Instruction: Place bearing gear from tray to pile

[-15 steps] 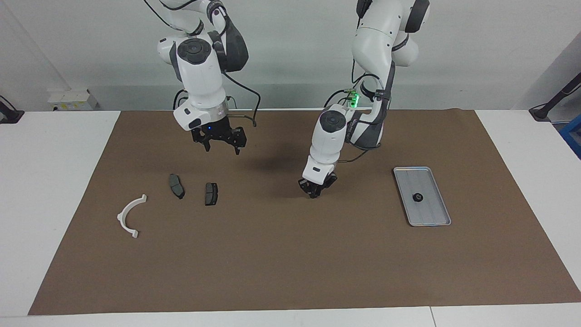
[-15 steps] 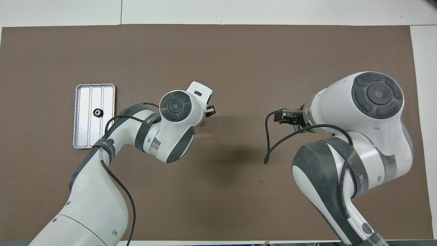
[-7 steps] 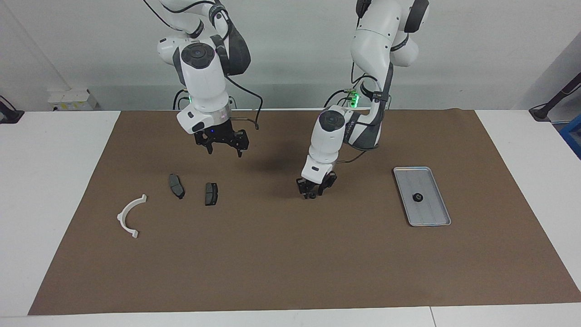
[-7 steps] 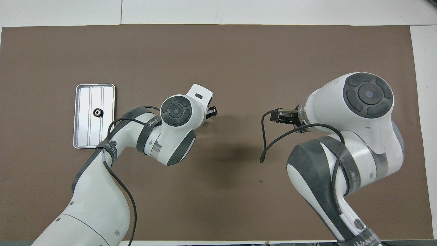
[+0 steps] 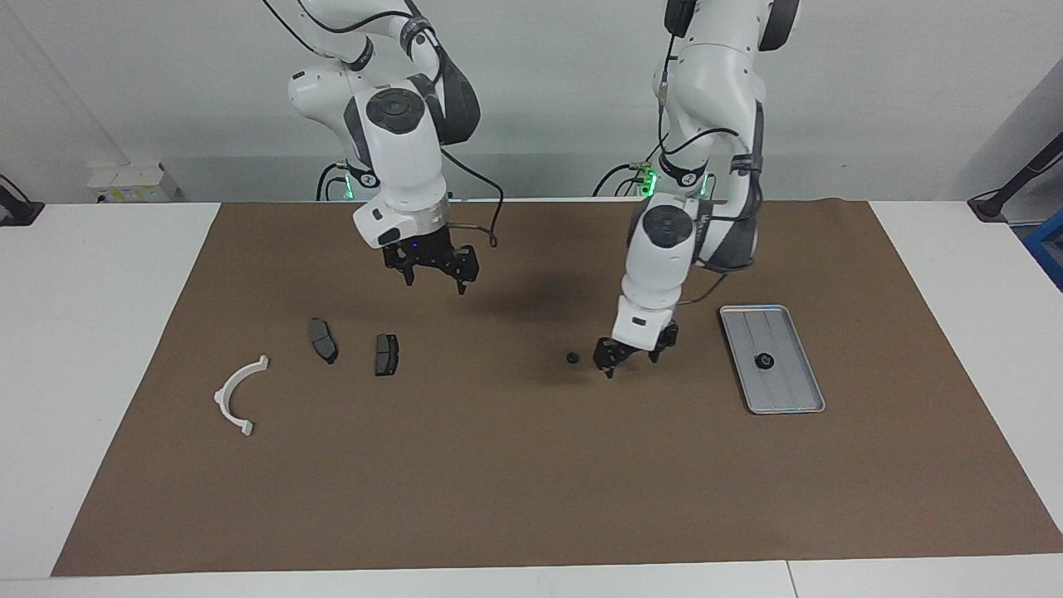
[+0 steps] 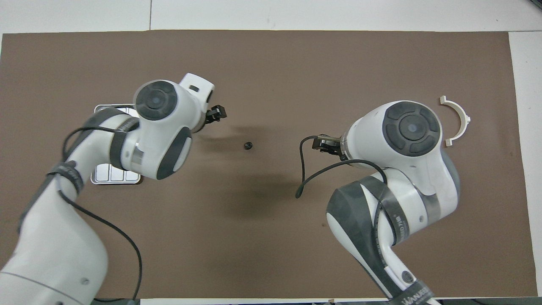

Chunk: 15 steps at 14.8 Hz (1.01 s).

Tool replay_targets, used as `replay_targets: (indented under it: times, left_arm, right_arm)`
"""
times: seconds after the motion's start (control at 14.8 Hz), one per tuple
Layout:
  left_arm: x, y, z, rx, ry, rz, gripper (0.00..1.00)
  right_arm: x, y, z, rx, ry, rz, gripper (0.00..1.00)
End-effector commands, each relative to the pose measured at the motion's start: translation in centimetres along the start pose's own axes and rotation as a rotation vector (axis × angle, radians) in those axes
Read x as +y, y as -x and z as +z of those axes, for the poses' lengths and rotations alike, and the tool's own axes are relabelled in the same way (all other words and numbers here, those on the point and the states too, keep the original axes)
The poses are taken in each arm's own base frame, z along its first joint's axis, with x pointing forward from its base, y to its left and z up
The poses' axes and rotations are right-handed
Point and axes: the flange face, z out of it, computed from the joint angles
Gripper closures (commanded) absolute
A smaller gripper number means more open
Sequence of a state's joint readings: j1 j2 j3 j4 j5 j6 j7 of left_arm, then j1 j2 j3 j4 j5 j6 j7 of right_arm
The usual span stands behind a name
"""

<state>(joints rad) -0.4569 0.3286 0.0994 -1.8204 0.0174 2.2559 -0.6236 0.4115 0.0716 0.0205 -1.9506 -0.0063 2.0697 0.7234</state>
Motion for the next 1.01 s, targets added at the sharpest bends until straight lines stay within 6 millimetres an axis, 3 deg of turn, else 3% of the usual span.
replay_targets:
  times: [0.0, 0.2, 0.34, 0.47, 0.67, 0.94]
  left_arm:
    - [-10.6, -4.0, -6.4, 0.003, -0.019, 0.047, 0.0]
    - [-19.3, -7.5, -7.2, 0.016, -0.025, 0.102, 0.0]
    - [-22.6, -8.2, -6.8, 0.011, -0.026, 0.103, 0.0]
    - [-22.6, -7.8, -5.5, -0.002, -0.013, 0.094, 0.0]
    - [-22.2, -6.0, -1.7, -0.025, 0.008, 0.088, 0.0]
    - [-22.5, -4.1, 1.4, -0.055, 0.018, 0.078, 0.0]
  right_arm:
    - [-3.5, 0.6, 1.6, -0.008, -0.029, 0.056, 0.0]
    - [-8.6, 0.9, 3.1, -0.011, -0.026, 0.122, 0.0]
    - [-11.6, 1.0, 3.5, -0.01, -0.024, 0.148, 0.01]
    - [-13.3, 0.2, 4.5, -0.019, -0.007, 0.176, 0.03]
    - [-18.6, 1.6, 8.4, -0.004, 0.039, 0.221, 0.0]
    - [-21.3, 0.9, 10.4, 0.014, 0.022, 0.234, 0.0]
